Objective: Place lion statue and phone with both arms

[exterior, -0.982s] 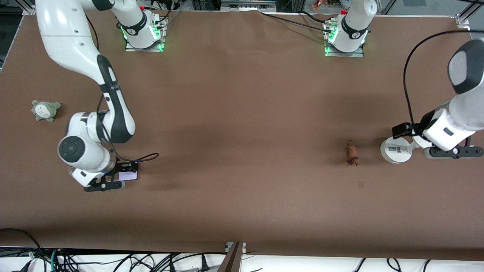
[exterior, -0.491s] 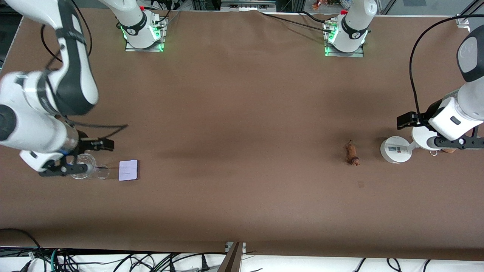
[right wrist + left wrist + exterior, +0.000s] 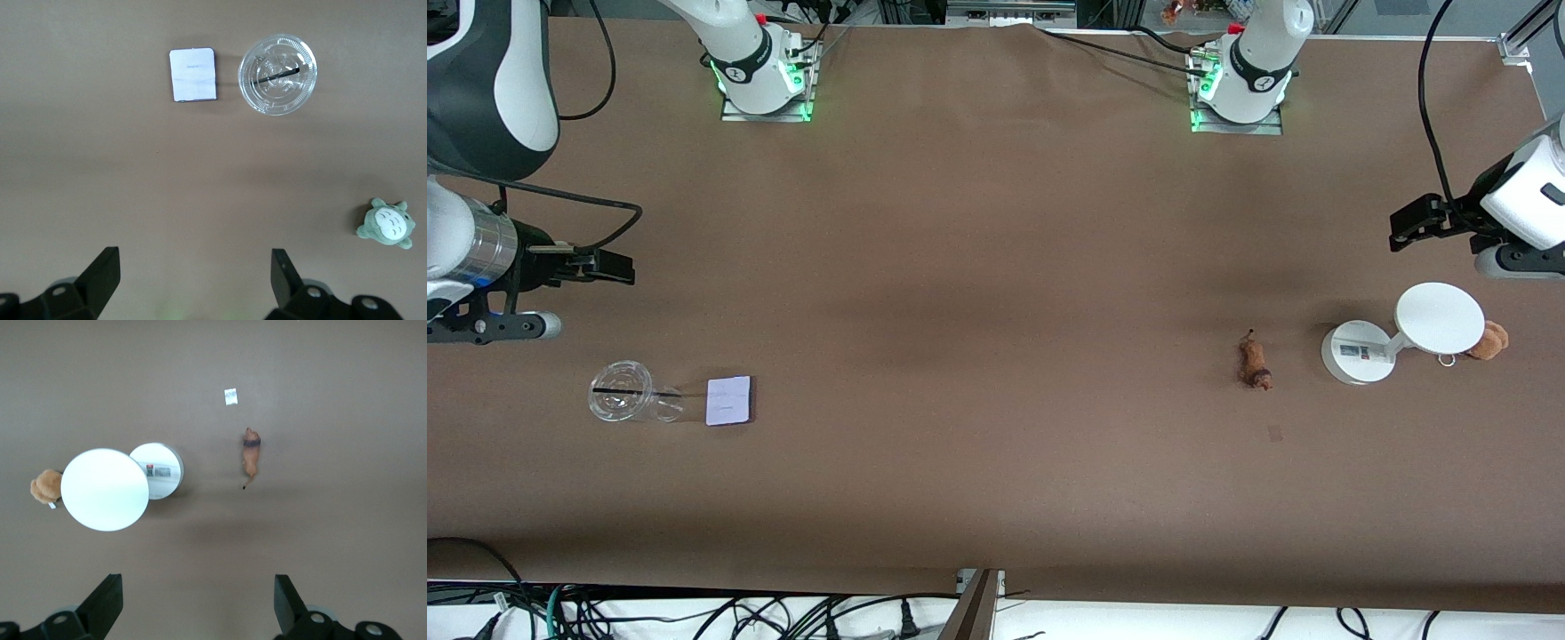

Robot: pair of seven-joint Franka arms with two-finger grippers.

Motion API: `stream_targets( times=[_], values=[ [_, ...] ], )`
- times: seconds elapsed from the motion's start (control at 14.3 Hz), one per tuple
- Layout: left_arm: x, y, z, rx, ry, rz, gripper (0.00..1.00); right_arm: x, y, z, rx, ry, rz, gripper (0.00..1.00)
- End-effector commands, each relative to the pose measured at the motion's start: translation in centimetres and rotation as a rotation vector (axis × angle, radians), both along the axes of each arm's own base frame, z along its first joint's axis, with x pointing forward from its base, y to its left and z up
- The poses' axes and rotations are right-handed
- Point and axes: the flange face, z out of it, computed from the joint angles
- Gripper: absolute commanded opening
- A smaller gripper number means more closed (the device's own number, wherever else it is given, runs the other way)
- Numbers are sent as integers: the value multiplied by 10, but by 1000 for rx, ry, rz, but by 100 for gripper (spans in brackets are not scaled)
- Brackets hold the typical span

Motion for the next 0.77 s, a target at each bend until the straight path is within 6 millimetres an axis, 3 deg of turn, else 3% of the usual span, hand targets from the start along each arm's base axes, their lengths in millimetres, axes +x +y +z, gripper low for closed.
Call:
stream_targets(
  times=[0.0,0.14,0.21,0.42,0.56,0.7],
  values=[
    [-20,13,0,12,-4,-39,100,-23,-2,38,-5,-9,18,100],
    [-29,19,7,7,-18,-42,100,-38,-8,60,5,-45,17,100],
    [-29,18,10,-2,-26,-41,100,-43,-23,60,13,-58,0,100],
    [-27,18,12,-7,-31,-40,100,-65,-32,80,29,-103,-12,100],
    [-24,17,11,-35,-32,-36,100,-64,-19,74,22,-83,14,100],
    [-23,13,14,-34,-38,-36,100,-53,-20,71,15,-81,15,100]
  ],
)
